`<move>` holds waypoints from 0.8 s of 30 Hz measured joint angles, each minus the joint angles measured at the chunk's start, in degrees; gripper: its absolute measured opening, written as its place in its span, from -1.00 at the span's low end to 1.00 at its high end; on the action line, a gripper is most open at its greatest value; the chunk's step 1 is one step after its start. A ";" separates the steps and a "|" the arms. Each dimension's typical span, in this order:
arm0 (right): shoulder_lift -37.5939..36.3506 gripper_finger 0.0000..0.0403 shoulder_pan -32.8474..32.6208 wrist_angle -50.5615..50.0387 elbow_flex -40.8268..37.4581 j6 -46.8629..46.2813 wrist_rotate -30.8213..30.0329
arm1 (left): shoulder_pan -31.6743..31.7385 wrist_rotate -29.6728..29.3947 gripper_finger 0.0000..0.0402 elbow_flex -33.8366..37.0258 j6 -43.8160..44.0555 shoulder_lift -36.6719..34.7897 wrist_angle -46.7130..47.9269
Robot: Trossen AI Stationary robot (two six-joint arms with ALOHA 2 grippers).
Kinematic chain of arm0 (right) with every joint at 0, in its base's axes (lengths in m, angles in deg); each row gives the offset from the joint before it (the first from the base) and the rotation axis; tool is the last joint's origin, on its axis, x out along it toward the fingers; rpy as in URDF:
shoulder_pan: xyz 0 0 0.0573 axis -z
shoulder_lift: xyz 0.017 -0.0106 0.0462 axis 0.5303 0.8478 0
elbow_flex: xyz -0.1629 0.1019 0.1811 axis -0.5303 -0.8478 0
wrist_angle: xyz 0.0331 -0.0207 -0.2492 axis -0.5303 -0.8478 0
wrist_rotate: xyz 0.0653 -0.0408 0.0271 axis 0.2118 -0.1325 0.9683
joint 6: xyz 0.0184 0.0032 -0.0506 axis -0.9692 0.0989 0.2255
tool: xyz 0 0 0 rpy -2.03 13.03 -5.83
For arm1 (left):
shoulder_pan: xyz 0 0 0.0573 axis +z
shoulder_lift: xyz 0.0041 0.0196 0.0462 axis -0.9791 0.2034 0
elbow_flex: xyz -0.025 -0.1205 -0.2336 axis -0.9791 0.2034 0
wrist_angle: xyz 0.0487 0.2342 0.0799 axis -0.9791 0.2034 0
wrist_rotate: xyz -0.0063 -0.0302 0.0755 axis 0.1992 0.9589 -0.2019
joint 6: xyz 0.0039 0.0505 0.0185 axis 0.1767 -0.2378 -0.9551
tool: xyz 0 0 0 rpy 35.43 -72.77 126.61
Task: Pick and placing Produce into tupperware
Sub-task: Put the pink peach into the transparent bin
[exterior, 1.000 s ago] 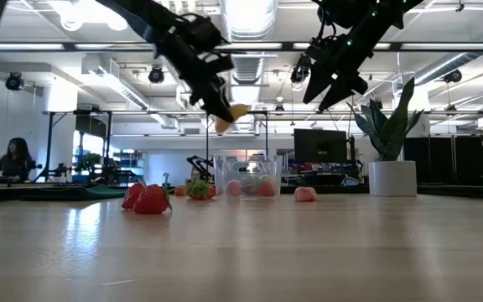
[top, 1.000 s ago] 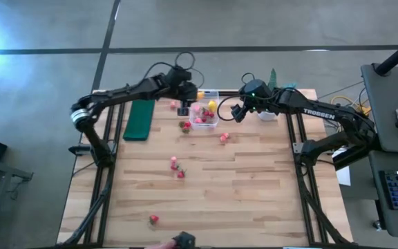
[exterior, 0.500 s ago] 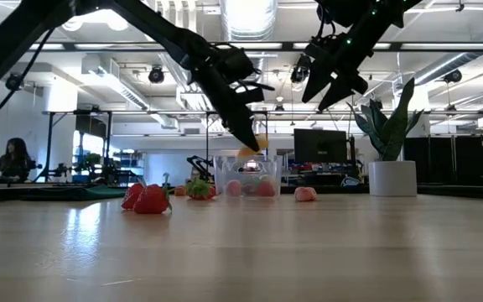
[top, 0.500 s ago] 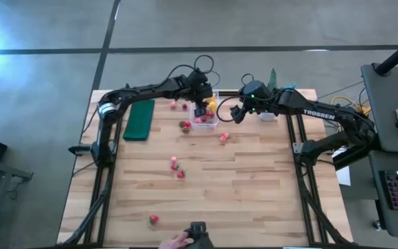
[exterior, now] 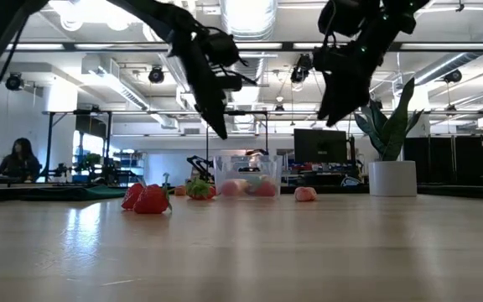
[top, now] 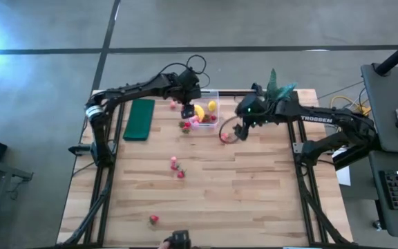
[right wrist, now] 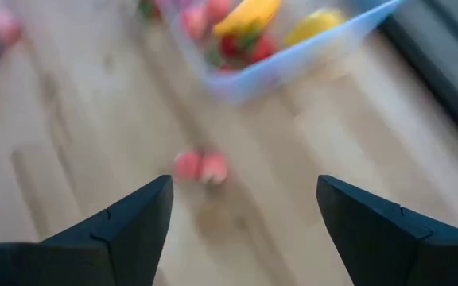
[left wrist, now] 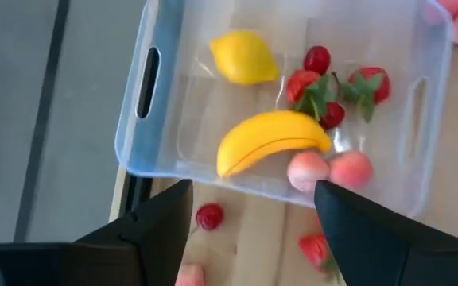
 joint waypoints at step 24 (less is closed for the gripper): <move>14.54 0.21 -1.52 16.31 -6.36 5.30 2.94 | 0.41 -3.27 0.24 26.22 8.51 -19.16 -6.63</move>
